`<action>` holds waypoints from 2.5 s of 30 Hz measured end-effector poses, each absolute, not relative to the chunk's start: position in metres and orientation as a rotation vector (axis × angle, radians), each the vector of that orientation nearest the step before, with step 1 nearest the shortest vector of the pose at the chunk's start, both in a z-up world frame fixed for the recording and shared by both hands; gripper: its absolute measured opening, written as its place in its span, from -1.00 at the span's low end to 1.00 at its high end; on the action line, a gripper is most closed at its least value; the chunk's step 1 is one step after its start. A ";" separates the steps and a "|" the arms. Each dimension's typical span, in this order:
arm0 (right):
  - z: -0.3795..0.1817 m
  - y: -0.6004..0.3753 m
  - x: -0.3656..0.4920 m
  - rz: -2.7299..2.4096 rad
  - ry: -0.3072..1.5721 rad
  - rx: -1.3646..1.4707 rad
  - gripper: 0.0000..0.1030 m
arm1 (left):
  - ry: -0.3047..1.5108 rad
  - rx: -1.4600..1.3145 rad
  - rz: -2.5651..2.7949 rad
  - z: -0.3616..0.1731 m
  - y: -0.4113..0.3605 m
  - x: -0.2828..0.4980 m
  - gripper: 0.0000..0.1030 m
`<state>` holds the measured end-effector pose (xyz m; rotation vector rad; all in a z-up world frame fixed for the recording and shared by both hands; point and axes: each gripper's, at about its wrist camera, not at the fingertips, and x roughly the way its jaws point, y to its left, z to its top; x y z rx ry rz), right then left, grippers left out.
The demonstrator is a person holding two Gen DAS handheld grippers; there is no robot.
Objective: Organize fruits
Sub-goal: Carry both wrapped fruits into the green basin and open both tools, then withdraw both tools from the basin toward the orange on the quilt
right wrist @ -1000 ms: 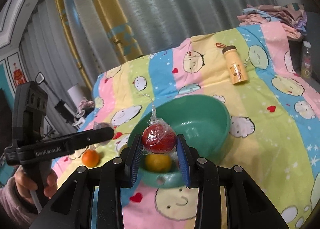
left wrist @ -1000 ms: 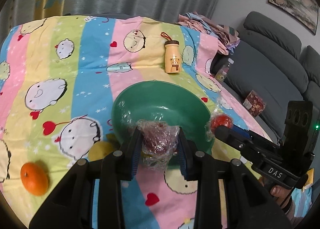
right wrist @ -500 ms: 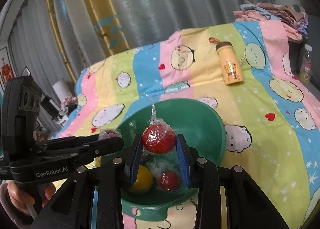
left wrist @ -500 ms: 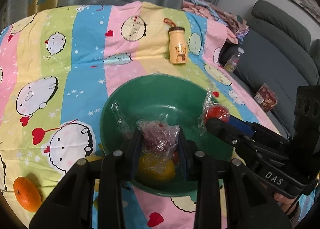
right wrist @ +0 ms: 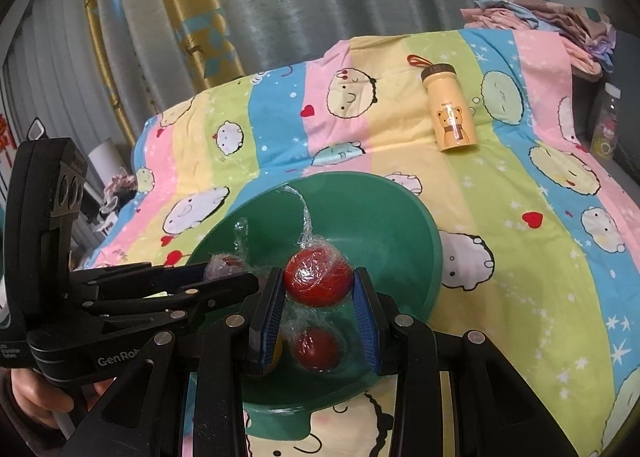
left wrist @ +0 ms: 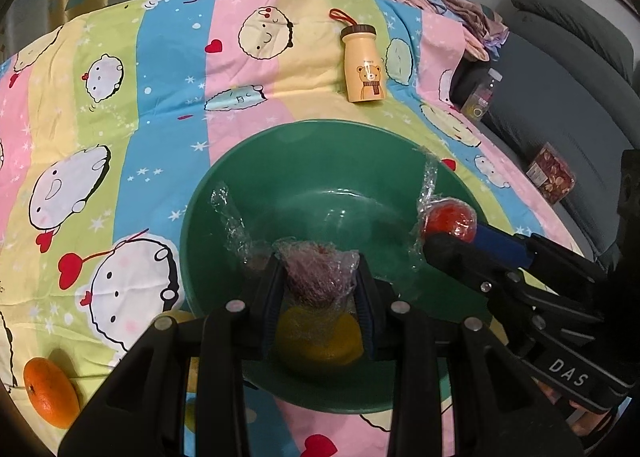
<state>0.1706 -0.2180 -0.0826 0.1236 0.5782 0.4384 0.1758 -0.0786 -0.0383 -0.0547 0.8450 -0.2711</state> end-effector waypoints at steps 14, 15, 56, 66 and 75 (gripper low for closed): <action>-0.082 -0.217 0.168 0.417 0.577 0.106 -0.30 | 0.864 -0.029 -0.235 -0.043 -0.078 0.178 -0.35; -0.082 -0.217 0.169 0.416 0.577 0.108 -0.30 | 0.864 -0.031 -0.235 -0.042 -0.077 0.178 -0.35; -0.061 -0.256 0.148 0.488 0.434 0.305 0.15 | 0.713 -0.212 0.089 -0.014 0.055 0.064 0.75; -0.058 -0.231 0.118 0.699 0.415 0.269 0.28 | 0.736 -0.263 0.102 -0.018 0.080 0.029 0.78; -0.077 -0.198 0.077 0.810 0.466 0.175 0.31 | 0.728 -0.310 0.098 -0.020 0.099 0.005 0.78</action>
